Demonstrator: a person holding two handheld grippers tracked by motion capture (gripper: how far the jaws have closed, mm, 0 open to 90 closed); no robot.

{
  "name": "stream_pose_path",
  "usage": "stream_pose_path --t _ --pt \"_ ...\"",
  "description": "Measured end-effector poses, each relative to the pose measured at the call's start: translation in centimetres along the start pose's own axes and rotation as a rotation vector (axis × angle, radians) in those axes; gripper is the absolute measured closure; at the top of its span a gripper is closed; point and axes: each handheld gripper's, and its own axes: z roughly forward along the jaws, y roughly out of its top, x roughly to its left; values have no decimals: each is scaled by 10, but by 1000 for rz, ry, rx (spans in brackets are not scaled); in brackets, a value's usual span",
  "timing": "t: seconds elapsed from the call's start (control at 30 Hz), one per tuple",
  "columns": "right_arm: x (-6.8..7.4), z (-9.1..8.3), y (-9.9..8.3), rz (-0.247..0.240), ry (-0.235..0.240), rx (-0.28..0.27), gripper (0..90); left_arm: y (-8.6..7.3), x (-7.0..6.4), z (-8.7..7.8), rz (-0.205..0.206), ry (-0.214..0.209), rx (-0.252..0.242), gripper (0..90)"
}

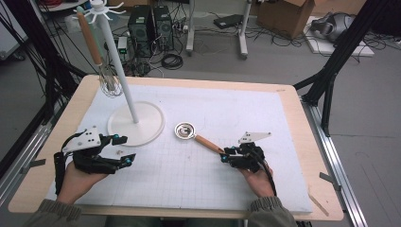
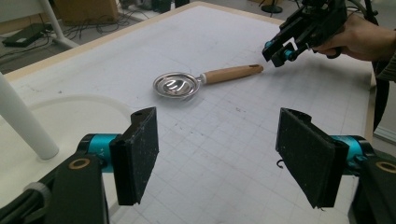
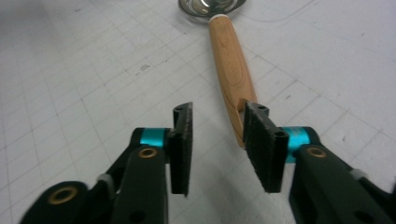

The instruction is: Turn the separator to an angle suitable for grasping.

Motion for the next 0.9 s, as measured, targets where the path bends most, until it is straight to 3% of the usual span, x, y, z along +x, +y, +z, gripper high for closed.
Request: stream_pose_path --t 0.43,0.9 --pt "-4 1 21 -39 1 32 361 1 4 -6 -3 8 -17 296" --pt "-10 6 61 -114 10 37 329 2 3 -10 4 18 -16 295"
